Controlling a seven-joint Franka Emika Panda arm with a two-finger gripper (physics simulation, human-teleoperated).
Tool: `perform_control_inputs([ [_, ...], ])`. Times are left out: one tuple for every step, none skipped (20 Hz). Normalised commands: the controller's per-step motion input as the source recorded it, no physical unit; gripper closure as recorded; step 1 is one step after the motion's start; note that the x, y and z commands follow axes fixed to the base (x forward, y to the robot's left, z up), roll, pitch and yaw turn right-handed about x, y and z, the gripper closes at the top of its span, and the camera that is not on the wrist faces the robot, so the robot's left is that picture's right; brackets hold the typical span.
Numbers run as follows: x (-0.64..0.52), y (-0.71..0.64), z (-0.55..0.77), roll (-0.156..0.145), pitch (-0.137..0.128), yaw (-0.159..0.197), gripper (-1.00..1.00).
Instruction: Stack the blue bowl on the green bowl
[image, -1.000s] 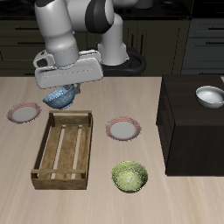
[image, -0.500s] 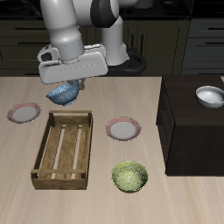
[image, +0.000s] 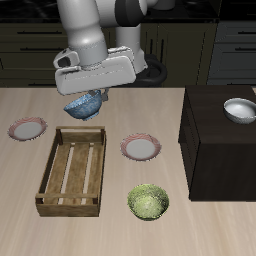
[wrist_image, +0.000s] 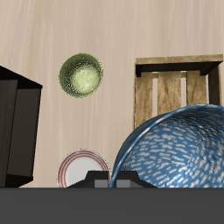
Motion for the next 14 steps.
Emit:
perform_control_inputs([
  [0.11, 0.19, 0.1, 0.013, 0.013, 0.002, 1.0],
  [0.03, 0.15, 0.1, -0.026, -0.021, 0.001, 1.0],
  [0.1, 0.28, 0.07, 0.047, -0.011, 0.023, 1.0],
  [0.14, 0.16, 0.1, -0.011, 0.01, -0.015, 1.0],
  [0.26, 0.28, 0.1, 0.001, -0.016, 0.019, 1.0],
  [0.11, 0.13, 0.09, -0.01, 0.016, -0.009, 1.0],
  [0.19, 0.19, 0.1, 0.011, 0.006, -0.013, 1.0],
  [0.26, 0.15, 0.11, -0.032, -0.031, -0.002, 1.0],
  [0.15, 0.21, 0.08, 0.023, -0.004, -0.005, 1.0],
  [0.0, 0.0, 0.0, 0.0, 0.0, 0.0, 1.0],
  [0.54, 0.24, 0.16, -0.076, -0.039, 0.03, 1.0],
  [0.36, 0.08, 0.04, -0.035, 0.011, -0.008, 1.0],
  [0.1, 0.06, 0.08, -0.039, -0.014, -0.013, 1.0],
  [0.39, 0.1, 0.16, -0.014, -0.05, 0.032, 1.0],
])
